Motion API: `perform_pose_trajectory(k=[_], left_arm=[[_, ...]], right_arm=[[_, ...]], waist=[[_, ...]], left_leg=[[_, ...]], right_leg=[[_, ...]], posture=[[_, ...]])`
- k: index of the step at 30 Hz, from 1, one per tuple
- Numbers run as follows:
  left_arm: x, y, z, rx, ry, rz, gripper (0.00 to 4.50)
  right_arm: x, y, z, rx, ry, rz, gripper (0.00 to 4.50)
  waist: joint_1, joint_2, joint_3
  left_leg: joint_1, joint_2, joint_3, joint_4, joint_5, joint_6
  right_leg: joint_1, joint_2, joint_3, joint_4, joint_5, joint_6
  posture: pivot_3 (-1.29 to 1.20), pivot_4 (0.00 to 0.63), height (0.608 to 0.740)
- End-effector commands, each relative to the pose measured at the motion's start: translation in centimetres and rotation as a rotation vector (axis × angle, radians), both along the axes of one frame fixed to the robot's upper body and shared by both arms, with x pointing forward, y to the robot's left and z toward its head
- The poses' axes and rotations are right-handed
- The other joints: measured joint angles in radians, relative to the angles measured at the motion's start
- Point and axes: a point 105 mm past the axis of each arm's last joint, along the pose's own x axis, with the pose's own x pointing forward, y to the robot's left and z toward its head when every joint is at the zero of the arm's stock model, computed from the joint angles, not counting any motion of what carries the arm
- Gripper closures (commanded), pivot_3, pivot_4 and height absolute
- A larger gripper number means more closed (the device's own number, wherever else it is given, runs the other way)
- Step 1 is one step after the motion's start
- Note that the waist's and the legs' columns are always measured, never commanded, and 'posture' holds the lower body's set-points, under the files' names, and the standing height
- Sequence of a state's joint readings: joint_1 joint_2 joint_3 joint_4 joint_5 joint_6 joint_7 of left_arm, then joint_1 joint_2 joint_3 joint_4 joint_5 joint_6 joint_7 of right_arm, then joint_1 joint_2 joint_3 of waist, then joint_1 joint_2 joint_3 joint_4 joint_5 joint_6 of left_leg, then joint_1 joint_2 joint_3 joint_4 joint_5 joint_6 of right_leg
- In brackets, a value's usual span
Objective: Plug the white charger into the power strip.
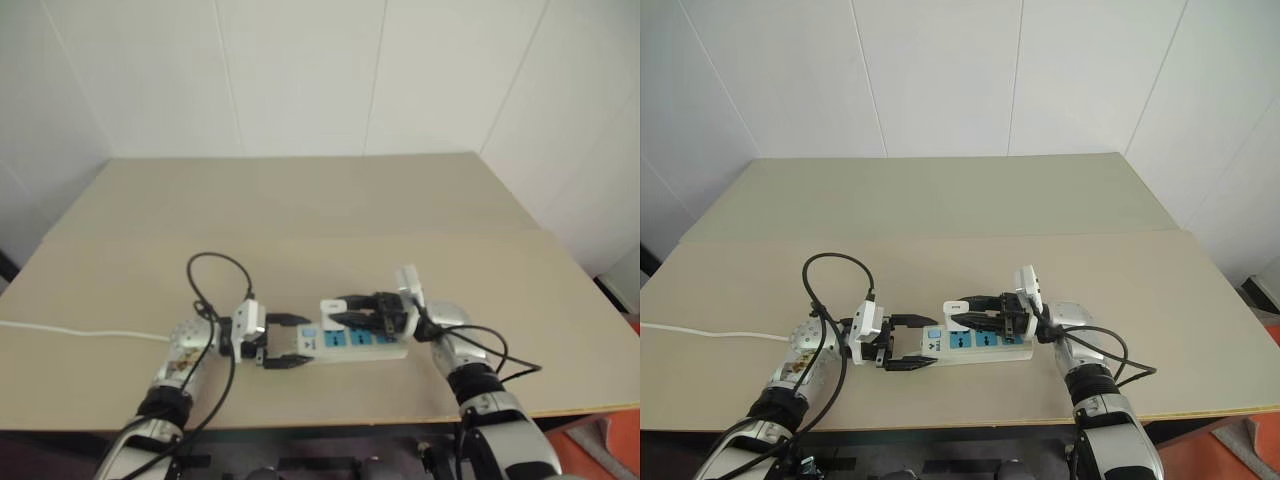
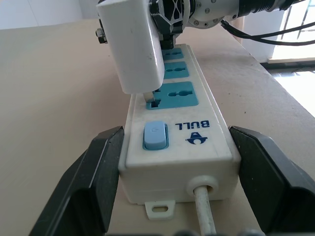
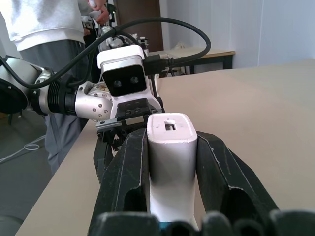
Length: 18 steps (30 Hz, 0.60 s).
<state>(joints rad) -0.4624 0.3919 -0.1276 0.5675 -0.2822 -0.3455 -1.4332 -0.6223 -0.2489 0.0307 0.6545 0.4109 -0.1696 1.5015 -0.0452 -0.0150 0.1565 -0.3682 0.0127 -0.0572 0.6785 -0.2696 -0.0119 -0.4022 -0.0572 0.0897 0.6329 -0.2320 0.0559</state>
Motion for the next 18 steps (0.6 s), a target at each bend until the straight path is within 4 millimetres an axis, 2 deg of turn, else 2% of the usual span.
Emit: perform_pose_trajectory(k=[1, 13, 18], left_arm=[[-0.5, -0.1, -1.2, 0.043, 0.043, -0.022, 1.31], [-0.7, -0.2, -1.2, 0.040, 0.046, -0.019, 1.31], [-0.7, -0.1, -1.3, 0.040, 0.048, -0.016, 1.31]], right_arm=[[-0.3, -0.8, -1.4, -0.057, 0.026, -0.011, 3.38], [-1.0, 0.0, -2.6, -0.083, 0.037, 0.001, 3.38], [-0.8, -0.2, -2.8, -0.083, 0.060, -0.011, 3.38]], waist=[[0.000, 0.000, 0.000], [0.001, 0.000, 0.000], [0.000, 0.000, 0.000]], left_leg=[[0.000, 0.000, 0.000, 0.000, 0.000, 0.000], [0.002, 0.000, 0.000, 0.000, 0.000, 0.000], [0.008, 0.000, 0.000, -0.002, 0.000, 0.000]], right_leg=[[0.000, 0.000, 0.000, 0.000, 0.000, 0.000], [0.003, 0.000, 0.000, -0.001, 0.000, 0.000], [0.009, 0.000, 0.000, -0.003, 0.000, 0.000]], posture=[[0.00, 0.150, 0.740], [0.00, 0.150, 0.740], [0.00, 0.150, 0.740]])
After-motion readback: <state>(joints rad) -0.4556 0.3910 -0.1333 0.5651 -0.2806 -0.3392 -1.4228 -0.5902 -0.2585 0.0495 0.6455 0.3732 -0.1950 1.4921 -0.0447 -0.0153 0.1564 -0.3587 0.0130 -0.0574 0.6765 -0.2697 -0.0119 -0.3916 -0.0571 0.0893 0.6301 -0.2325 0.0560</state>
